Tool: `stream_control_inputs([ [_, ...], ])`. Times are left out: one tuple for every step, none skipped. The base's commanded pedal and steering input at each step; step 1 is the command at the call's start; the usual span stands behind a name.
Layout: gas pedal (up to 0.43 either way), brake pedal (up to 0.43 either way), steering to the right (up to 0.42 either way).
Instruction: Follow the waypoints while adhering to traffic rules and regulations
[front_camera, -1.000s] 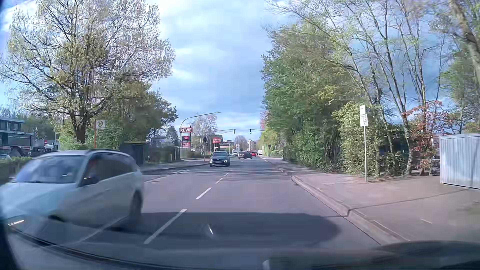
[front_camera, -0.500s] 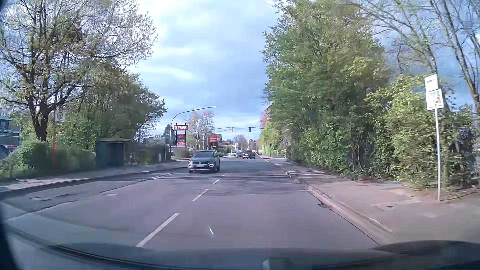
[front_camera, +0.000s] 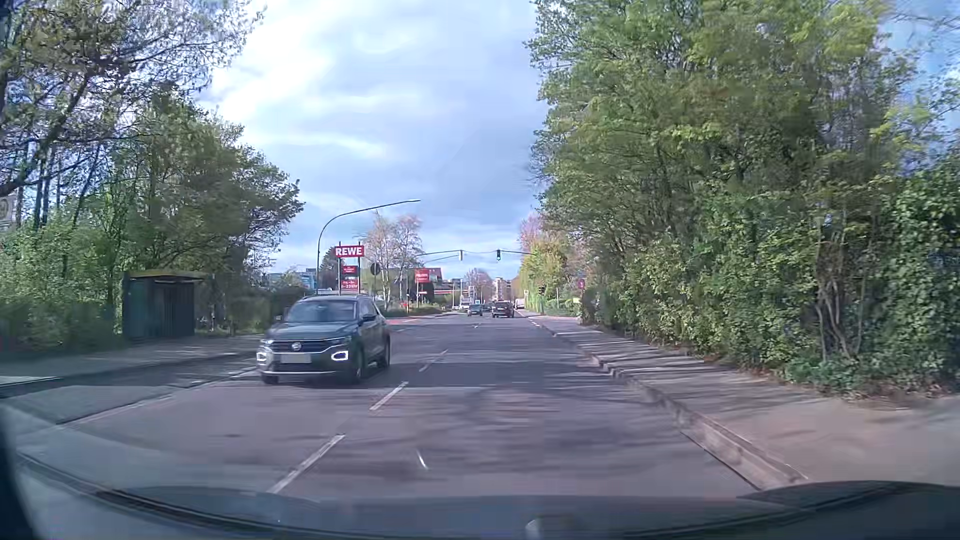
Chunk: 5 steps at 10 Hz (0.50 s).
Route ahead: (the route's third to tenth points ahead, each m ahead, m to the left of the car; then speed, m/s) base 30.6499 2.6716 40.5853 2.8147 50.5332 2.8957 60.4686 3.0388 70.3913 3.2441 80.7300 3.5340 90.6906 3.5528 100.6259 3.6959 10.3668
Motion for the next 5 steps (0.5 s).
stream_control_inputs([
  [0.157, 0.006, 0.0],
  [0.157, 0.0, 0.0],
  [0.157, 0.006, 0.0],
  [0.15, 0.0, 0.0],
  [0.15, 0.0, 0.0],
])
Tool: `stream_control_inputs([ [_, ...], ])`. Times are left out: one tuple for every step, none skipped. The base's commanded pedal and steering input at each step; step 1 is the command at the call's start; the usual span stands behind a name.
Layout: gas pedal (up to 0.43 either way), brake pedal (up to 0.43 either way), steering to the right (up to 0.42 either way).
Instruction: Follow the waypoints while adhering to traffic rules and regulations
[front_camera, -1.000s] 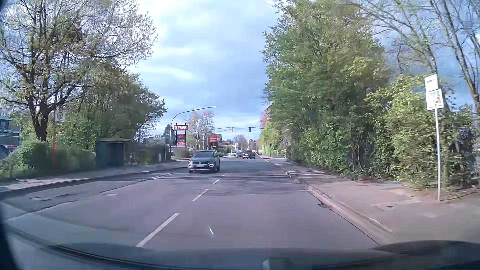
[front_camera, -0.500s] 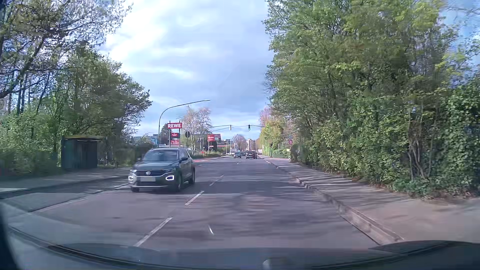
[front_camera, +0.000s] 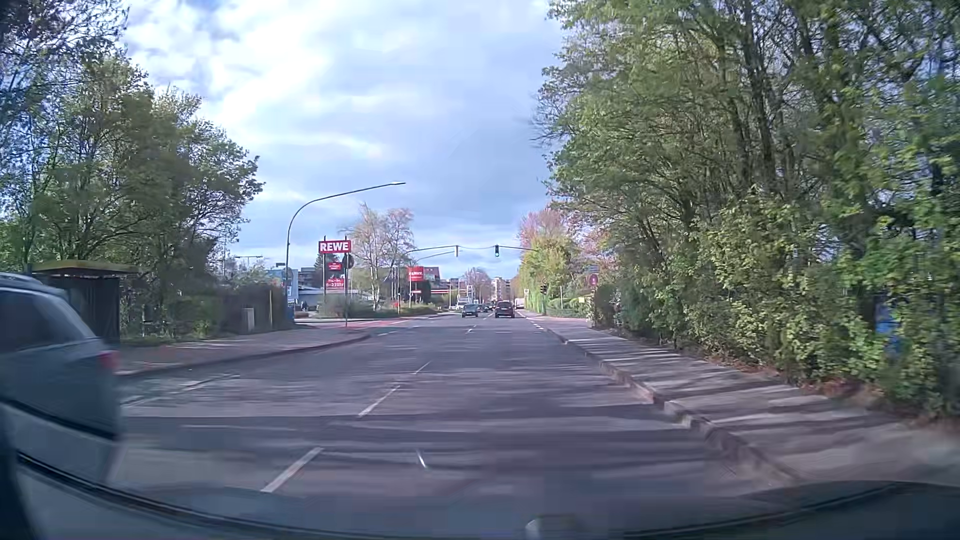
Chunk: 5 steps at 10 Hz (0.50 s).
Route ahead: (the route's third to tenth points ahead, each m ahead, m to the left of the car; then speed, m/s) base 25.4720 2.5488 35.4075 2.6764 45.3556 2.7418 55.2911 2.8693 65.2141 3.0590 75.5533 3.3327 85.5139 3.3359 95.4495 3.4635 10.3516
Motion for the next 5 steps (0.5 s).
stream_control_inputs([
  [0.15, 0.006, 0.0],
  [0.138, 0.006, 0.0],
  [0.138, 0.006, 0.0],
  [0.138, 0.006, -0.001],
  [0.138, 0.0, -0.001],
])
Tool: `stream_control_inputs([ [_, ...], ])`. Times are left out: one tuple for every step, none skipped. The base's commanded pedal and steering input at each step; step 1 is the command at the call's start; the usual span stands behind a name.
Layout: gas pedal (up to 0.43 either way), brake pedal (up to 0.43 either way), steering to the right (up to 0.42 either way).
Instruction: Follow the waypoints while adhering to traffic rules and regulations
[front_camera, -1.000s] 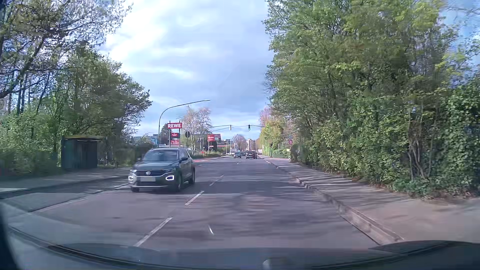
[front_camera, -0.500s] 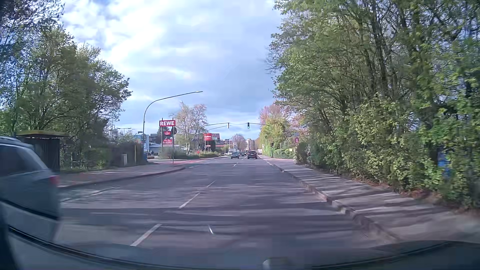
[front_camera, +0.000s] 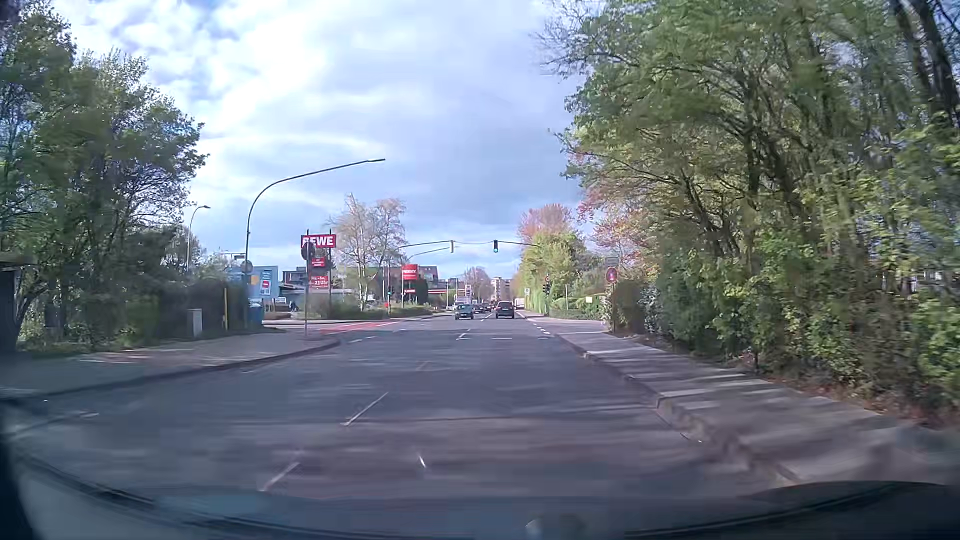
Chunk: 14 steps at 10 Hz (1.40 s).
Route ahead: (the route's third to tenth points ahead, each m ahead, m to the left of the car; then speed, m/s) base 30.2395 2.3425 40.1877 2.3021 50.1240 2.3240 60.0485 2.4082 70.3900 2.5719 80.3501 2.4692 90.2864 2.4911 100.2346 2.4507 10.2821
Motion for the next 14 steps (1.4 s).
stream_control_inputs([
  [0.138, 0.0, -0.002],
  [0.138, 0.0, -0.003],
  [0.138, 0.0, -0.003],
  [0.138, 0.006, -0.003],
  [0.138, 0.006, -0.002],
  [0.138, 0.006, -0.002],
  [0.138, 0.0, -0.002],
  [0.138, 0.0, -0.002],
  [0.138, 0.0, -0.002],
  [0.138, 0.0, -0.002],
  [0.138, 0.006, -0.002],
  [0.138, 0.0, -0.002],
  [0.138, 0.006, -0.001],
  [0.138, 0.006, -0.002],
])
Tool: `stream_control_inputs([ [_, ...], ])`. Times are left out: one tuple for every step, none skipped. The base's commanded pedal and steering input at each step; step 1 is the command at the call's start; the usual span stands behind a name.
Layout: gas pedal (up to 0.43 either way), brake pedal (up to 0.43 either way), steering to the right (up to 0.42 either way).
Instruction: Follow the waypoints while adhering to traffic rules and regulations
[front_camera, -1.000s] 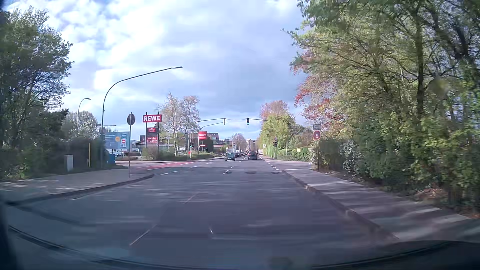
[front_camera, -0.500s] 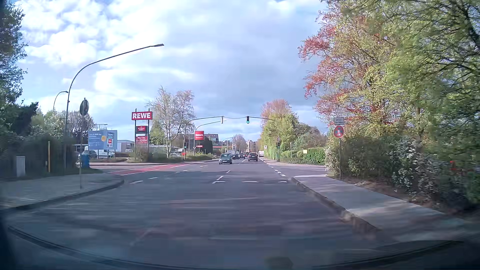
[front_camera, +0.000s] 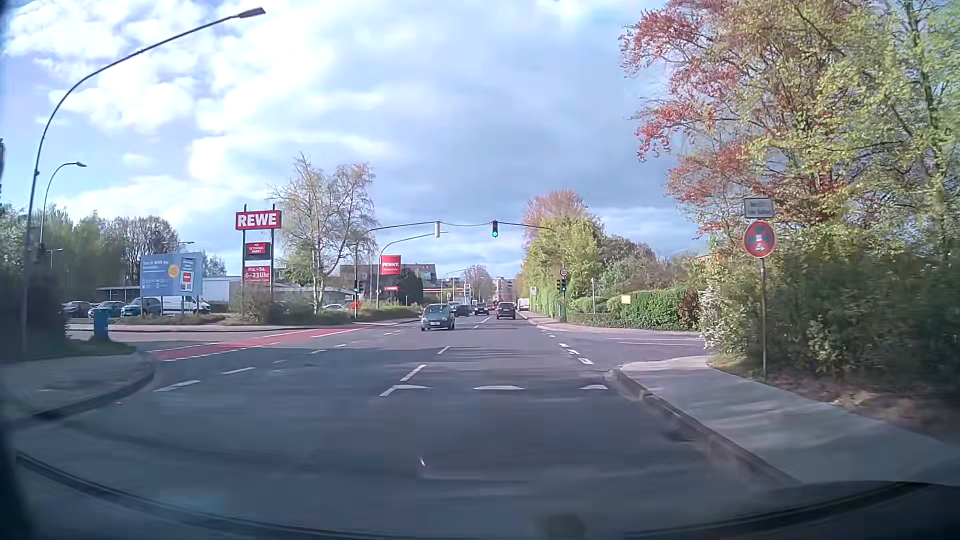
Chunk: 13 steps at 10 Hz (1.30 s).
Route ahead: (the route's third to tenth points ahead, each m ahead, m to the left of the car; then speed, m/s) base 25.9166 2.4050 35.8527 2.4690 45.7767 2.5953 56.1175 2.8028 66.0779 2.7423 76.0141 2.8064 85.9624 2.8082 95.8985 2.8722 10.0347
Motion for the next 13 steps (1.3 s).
stream_control_inputs([
  [0.15, 0.0, -0.002],
  [0.15, 0.0, -0.001],
  [0.15, 0.0, -0.002],
  [0.15, 0.0, -0.001],
  [0.15, 0.006, -0.001],
  [0.15, 0.006, -0.002],
  [0.15, 0.0, -0.002],
  [0.15, 0.006, -0.002],
  [0.138, 0.0, -0.001],
  [0.138, 0.0, 0.0],
  [0.138, 0.006, 0.0],
  [0.13, 0.0, 0.0],
  [0.13, 0.006, 0.0],
])
